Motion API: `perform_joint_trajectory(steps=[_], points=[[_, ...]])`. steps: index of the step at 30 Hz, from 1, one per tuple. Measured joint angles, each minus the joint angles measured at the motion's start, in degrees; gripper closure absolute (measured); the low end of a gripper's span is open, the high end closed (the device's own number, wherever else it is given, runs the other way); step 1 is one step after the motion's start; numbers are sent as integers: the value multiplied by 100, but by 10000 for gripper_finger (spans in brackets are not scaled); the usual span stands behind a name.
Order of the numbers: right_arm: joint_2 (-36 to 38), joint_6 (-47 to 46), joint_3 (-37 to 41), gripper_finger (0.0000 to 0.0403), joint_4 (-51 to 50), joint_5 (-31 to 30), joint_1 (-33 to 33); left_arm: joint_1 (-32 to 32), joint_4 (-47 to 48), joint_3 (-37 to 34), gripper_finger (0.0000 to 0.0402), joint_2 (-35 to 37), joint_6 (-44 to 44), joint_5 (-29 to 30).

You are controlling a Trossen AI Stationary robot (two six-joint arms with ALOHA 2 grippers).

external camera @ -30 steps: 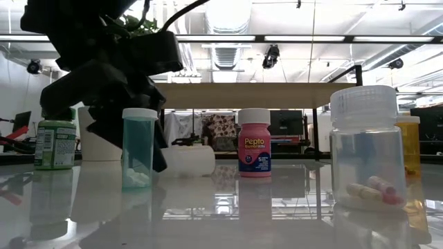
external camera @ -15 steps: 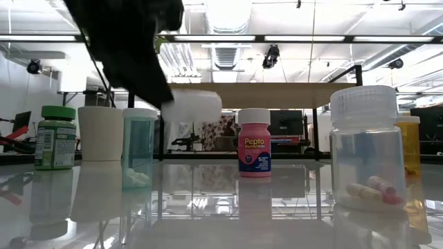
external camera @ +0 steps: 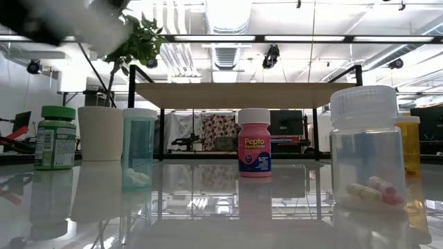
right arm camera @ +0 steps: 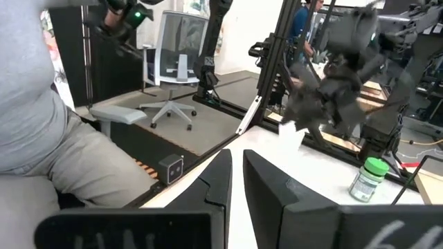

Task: Pick and place medicine bottles onto shelf by color
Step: Put the transparent pill bottle on the shelf

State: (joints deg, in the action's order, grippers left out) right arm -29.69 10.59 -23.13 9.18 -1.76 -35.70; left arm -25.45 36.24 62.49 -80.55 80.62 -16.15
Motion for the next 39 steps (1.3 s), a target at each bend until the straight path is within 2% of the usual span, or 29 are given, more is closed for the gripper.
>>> perform_joint_trajectory(steps=[5,10,15,18,24,33,39], points=[[-2,-7,-102,375,-114,4,-2,201,1701,-56,279,-73,591,-392],[-4,-9,-173,375,-311,4,-2,521,1690,-110,279,-315,548,-562],[-3,-9,-173,375,-322,7,-2,760,1708,-134,279,-663,-46,-1479],[-2,-9,-173,375,-331,7,-2,862,1684,-171,279,-849,-308,-1797],[0,-9,-174,375,-392,9,-2,1037,1677,-238,278,-1044,-669,-1877],[-2,-101,-285,375,-662,9,-2,1215,1674,-401,242,-1122,-974,-1795],[-2,-107,-285,375,-700,9,-2,1266,1669,-401,235,-1122,-1056,-1735]])
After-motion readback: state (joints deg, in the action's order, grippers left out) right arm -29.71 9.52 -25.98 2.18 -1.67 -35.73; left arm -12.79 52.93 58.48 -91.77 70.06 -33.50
